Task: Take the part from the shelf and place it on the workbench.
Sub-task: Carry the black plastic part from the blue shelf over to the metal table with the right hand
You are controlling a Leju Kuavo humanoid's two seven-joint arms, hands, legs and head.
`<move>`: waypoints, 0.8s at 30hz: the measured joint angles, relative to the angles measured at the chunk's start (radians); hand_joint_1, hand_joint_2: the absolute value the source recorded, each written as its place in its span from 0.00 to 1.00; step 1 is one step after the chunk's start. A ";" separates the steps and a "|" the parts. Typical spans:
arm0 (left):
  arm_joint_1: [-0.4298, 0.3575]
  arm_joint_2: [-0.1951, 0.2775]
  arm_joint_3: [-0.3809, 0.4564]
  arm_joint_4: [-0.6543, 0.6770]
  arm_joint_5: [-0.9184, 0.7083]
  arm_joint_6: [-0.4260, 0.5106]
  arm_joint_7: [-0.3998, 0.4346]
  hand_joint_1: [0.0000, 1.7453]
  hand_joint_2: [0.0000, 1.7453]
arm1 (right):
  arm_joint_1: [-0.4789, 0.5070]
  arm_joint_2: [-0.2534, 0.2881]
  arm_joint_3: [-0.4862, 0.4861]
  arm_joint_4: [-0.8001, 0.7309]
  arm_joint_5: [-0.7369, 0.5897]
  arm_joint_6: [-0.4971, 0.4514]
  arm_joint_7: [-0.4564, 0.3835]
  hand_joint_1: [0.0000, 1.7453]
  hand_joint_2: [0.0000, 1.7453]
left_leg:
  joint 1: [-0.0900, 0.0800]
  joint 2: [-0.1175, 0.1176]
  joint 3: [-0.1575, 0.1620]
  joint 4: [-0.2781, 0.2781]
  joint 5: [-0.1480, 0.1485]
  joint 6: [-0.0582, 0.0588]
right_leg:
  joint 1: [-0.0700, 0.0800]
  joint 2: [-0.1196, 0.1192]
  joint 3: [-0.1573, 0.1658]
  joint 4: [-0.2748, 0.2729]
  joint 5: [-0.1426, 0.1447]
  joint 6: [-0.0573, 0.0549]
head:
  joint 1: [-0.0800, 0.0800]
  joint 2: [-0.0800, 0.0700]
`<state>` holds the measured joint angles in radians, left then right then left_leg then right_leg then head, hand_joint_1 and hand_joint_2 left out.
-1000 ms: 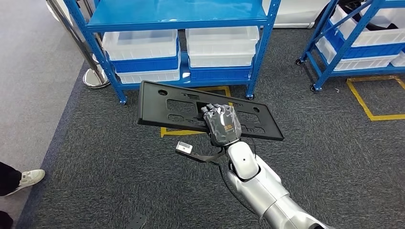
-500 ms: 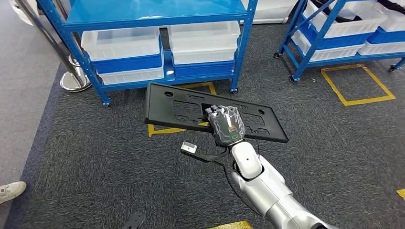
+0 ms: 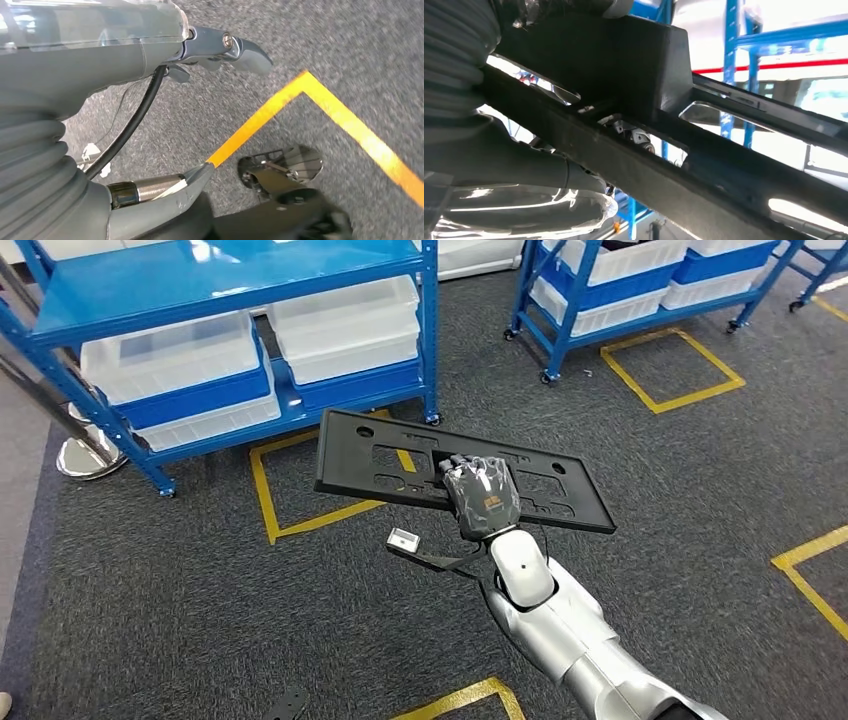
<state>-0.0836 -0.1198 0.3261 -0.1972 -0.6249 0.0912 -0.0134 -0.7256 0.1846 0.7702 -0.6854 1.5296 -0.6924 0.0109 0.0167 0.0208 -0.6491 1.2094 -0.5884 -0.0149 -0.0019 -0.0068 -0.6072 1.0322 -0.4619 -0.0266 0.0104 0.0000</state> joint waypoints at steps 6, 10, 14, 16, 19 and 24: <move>0.003 0.000 0.002 0.000 -0.002 0.000 0.000 0.00 1.00 | -0.008 -0.001 0.000 0.011 0.008 0.000 0.004 1.00 1.00 | 0.002 -0.042 0.024 -0.037 0.062 0.007 | 0.002 0.084 -0.010 0.018 0.002 0.000 | 0.000 0.000; 0.002 0.002 0.003 0.000 -0.005 -0.002 0.000 0.00 1.00 | -0.022 -0.003 0.001 0.013 0.024 0.001 0.013 1.00 1.00 | 0.004 -0.096 0.067 -0.148 0.090 0.011 | -0.004 0.131 -0.041 0.034 0.012 0.024 | 0.001 0.000; 0.001 0.002 0.004 0.000 -0.012 -0.004 0.000 0.00 1.00 | -0.041 -0.017 0.001 0.013 0.032 0.008 0.025 1.00 1.00 | 0.008 -0.048 0.069 -0.168 0.103 0.036 | -0.002 0.086 -0.075 0.082 -0.015 0.050 | 0.008 0.000; 0.004 0.003 0.004 0.000 -0.016 -0.005 -0.001 0.00 1.00 | -0.059 -0.020 0.002 0.013 0.032 0.013 0.028 1.00 1.00 | 0.006 -0.020 0.069 -0.170 0.106 0.041 | -0.005 0.027 -0.130 0.204 -0.078 0.062 | 0.014 0.000; 0.008 0.004 0.006 0.000 -0.019 -0.006 -0.002 0.00 1.00 | -0.071 -0.028 0.002 0.011 0.032 0.018 0.031 1.00 1.00 | 0.004 0.022 0.069 -0.169 0.105 0.042 | -0.013 0.009 -0.170 0.301 -0.098 0.071 | 0.014 0.000; 0.009 0.006 0.008 0.000 -0.024 -0.012 -0.006 0.00 1.00 | -0.088 -0.040 0.002 0.001 0.032 0.019 0.036 1.00 1.00 | -0.002 0.075 0.074 -0.170 0.098 0.030 | 0.009 -0.073 -0.025 0.024 0.012 0.046 | 0.014 0.000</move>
<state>-0.0751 -0.1141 0.3337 -0.1972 -0.6490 0.0790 -0.0197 -0.8136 0.1442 0.7725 -0.6849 1.5614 -0.6736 0.0469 0.0149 0.0956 -0.5753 1.0397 -0.4900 0.0151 0.0073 -0.0794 -0.6320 1.0563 -0.4502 0.0190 0.0242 0.0000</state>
